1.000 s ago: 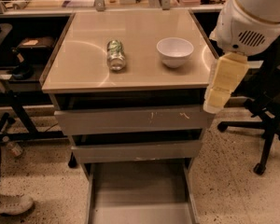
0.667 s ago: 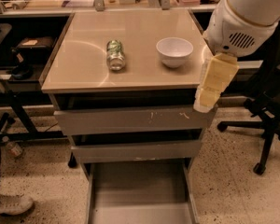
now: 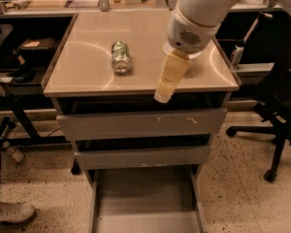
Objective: Place green can into bottom drawer
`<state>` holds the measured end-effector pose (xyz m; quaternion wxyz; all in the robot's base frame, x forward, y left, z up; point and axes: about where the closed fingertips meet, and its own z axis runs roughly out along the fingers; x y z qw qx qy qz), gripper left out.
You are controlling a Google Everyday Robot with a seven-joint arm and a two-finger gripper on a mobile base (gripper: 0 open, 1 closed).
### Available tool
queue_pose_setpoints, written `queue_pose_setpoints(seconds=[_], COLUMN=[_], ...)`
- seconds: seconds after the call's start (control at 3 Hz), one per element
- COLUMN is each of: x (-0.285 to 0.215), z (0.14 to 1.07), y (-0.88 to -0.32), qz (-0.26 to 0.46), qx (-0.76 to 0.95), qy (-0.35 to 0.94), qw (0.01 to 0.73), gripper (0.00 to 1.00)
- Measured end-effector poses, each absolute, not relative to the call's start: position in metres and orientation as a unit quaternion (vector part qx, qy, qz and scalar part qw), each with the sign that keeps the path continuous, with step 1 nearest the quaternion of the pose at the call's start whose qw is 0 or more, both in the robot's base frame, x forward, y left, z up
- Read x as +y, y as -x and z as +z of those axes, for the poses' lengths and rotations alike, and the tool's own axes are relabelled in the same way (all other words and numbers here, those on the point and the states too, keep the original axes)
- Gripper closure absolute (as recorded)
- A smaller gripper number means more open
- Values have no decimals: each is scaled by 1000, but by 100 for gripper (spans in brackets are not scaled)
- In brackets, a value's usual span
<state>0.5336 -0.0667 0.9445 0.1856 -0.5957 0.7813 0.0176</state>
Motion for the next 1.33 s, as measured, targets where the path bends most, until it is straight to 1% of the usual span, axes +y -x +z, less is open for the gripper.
queue_pose_setpoints(seconds=[0.33, 0.67, 1.0, 1.33], x=[-43, -38, -14, 5], z=[929, 929, 921, 914], y=[-566, -567, -578, -606], qz=[22, 24, 42, 60], qx=[779, 777, 775, 783], qy=[605, 609, 604, 591], qw=[159, 161, 178, 184], gripper=[0, 0, 0, 0])
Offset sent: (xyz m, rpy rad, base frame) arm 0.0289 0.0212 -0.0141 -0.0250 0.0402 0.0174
